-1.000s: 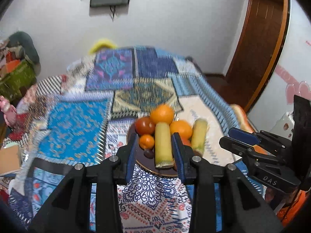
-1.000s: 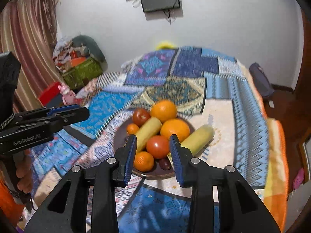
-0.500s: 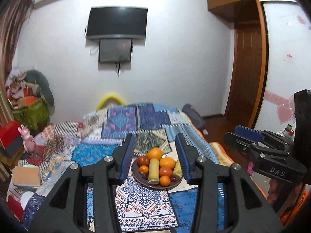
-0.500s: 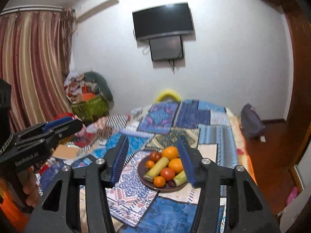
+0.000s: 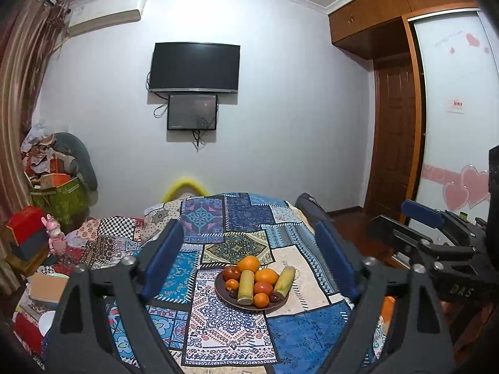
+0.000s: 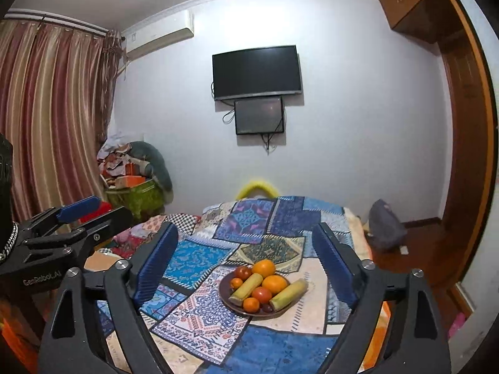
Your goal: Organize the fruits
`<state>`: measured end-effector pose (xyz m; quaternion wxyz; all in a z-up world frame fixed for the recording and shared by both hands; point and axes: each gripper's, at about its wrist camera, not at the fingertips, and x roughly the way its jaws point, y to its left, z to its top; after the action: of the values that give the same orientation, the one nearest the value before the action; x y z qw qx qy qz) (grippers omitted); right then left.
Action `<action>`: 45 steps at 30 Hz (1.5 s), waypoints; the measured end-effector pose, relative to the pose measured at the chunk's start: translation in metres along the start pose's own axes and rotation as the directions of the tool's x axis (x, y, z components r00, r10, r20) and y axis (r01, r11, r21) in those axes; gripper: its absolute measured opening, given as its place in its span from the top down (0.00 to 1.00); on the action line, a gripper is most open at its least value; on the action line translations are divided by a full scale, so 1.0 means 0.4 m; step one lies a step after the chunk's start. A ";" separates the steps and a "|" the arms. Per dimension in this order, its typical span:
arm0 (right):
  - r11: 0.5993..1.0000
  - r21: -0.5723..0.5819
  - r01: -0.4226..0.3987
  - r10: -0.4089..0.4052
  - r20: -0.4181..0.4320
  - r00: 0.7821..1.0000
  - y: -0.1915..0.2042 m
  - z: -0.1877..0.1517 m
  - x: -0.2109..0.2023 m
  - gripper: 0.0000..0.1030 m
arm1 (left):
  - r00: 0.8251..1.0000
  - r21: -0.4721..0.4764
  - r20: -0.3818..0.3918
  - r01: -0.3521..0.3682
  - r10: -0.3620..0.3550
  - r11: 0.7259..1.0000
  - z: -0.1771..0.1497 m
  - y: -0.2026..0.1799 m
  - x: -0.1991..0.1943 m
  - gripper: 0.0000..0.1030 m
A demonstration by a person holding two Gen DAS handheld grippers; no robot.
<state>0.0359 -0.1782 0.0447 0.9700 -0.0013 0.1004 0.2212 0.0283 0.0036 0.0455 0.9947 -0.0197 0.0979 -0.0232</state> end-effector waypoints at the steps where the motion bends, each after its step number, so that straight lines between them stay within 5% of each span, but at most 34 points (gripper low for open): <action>1: 1.000 0.002 0.005 -0.005 0.006 1.000 0.000 0.000 -0.003 0.10 | 1.000 0.000 0.003 -0.004 0.004 1.000 -0.002 0.001 -0.003 0.13; 6: 1.000 0.005 0.031 -0.031 0.032 0.999 0.001 -0.004 -0.026 0.00 | 1.000 0.004 0.012 -0.018 0.018 1.000 -0.011 -0.003 -0.017 0.07; 45: 0.999 0.010 0.052 -0.052 0.041 0.998 0.001 -0.003 -0.062 0.00 | 1.000 0.001 0.008 -0.009 0.009 1.000 -0.030 -0.004 -0.023 0.00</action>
<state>0.0135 -0.1886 0.0485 0.9773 0.0048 0.0815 0.1954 0.0167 0.0019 0.0355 0.9952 -0.0187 0.0942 -0.0189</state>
